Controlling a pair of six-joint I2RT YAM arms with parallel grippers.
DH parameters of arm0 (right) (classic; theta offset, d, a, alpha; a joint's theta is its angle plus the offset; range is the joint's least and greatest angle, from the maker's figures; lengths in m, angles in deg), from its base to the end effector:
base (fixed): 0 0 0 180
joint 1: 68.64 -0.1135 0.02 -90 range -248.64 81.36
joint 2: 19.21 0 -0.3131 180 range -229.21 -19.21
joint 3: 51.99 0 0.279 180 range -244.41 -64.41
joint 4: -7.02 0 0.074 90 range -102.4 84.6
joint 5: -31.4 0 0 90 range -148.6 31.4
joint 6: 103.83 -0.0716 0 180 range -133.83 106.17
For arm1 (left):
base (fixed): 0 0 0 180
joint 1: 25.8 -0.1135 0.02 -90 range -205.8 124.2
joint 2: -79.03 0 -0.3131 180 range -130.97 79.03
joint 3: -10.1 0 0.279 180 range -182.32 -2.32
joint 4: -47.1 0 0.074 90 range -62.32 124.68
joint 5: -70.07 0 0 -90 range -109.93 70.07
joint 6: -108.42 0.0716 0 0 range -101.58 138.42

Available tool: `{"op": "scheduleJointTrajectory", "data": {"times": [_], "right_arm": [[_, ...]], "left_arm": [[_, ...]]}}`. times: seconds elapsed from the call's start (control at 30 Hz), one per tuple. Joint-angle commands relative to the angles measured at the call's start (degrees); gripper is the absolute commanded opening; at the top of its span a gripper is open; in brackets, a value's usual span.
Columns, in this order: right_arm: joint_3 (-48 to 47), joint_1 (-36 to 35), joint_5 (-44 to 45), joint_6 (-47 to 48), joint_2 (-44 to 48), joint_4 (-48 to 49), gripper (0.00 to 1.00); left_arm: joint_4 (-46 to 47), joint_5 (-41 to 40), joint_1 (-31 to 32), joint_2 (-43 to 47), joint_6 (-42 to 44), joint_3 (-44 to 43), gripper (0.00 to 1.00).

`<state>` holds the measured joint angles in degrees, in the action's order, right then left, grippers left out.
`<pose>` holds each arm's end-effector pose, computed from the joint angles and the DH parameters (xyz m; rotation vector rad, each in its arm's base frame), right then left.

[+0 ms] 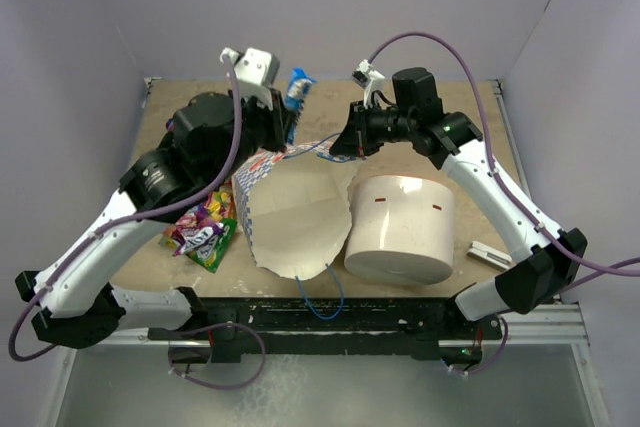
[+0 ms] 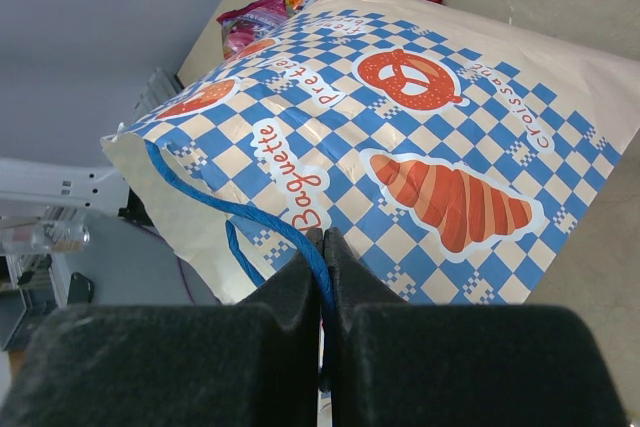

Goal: Take the snacks out of the paper bag
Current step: Place the snack at the center of the board.

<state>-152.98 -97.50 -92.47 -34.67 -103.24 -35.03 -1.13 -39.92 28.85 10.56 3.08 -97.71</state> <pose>0.3093 0.2160 0.4497 -0.5468 2.0452 1.1297 0.1707 -0.1983 0.5598 0.3371 1.7214 -0.6008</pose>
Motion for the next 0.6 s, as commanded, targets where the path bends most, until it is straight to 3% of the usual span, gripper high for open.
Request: {"op": "scheduleJointTrajectory", "data": {"times": [0.0, 0.13, 0.3, 0.43, 0.57], "right_arm": [[-1.70, 0.12, -0.37, 0.33, 0.74, 1.16, 0.00], [-1.15, 0.12, 0.34, 0.56, 1.54, 1.04, 0.00], [-0.20, 0.12, 0.82, 0.71, 2.20, 1.12, 0.00], [-0.72, 0.12, 0.80, 0.73, 1.80, 1.28, 0.00], [-2.76, 0.12, 0.27, 0.44, 0.41, 0.94, 0.00]], "left_arm": [[-0.63, -10.37, -11.54, -4.17, 1.73, -3.25, 0.12], [-10.48, -8.16, -26.15, -6.87, -7.06, -3.25, 0.03], [-15.02, 6.15, -42.26, -7.87, -13.33, 5.77, 0.00], [-15.40, 9.74, -47.69, -10.33, -13.13, 15.39, 0.00], [-12.81, 9.54, -51.16, -14.31, -9.64, 19.45, 0.00]]}}
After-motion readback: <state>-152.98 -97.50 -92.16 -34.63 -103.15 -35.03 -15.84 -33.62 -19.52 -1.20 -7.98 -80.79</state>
